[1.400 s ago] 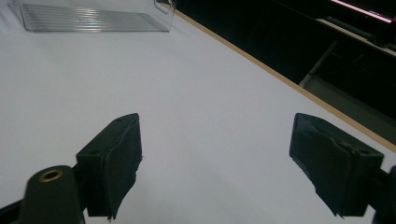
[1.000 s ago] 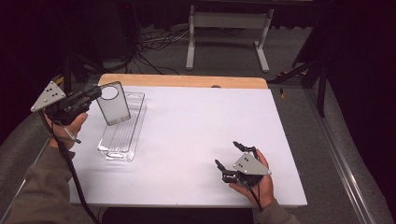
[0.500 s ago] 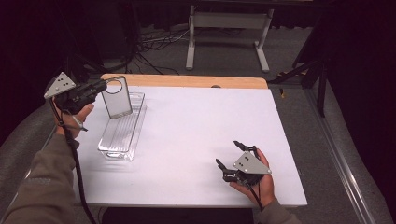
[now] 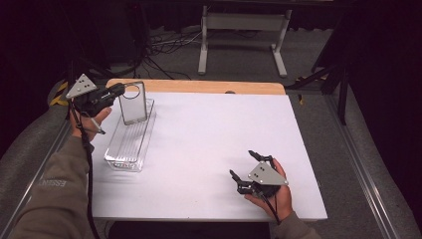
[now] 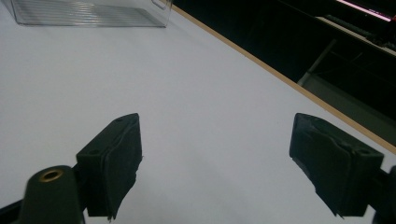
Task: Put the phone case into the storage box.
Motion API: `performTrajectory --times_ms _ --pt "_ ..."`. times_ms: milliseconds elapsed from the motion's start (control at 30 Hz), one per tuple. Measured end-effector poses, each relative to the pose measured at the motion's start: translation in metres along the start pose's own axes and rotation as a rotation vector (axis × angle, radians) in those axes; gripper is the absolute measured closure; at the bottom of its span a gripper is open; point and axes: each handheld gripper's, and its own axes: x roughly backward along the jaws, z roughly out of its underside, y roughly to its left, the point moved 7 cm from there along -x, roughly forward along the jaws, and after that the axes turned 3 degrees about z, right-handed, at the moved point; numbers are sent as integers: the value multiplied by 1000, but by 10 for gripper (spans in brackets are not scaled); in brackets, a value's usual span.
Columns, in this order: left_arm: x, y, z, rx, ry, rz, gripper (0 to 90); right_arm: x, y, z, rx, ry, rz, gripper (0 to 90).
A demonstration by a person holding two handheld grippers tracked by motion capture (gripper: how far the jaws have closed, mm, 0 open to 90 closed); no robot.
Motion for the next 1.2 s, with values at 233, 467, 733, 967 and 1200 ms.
performTrajectory --times_ms 233,467,733,967,1200 --pt "-13 5 3 -12 21 -11 800 0 0 1 4 3 -4 179" --pt "-24 9 5 -9 22 -11 800 -1 1 2 5 6 -10 179" --pt "-36 11 11 -15 30 -4 799 -3 2 2 10 9 -19 181" --pt "-46 13 19 -17 37 -30 799 -4 3 3 15 14 -30 189" --pt "-50 14 23 -6 18 -24 798 -4 4 3 14 15 -34 189"
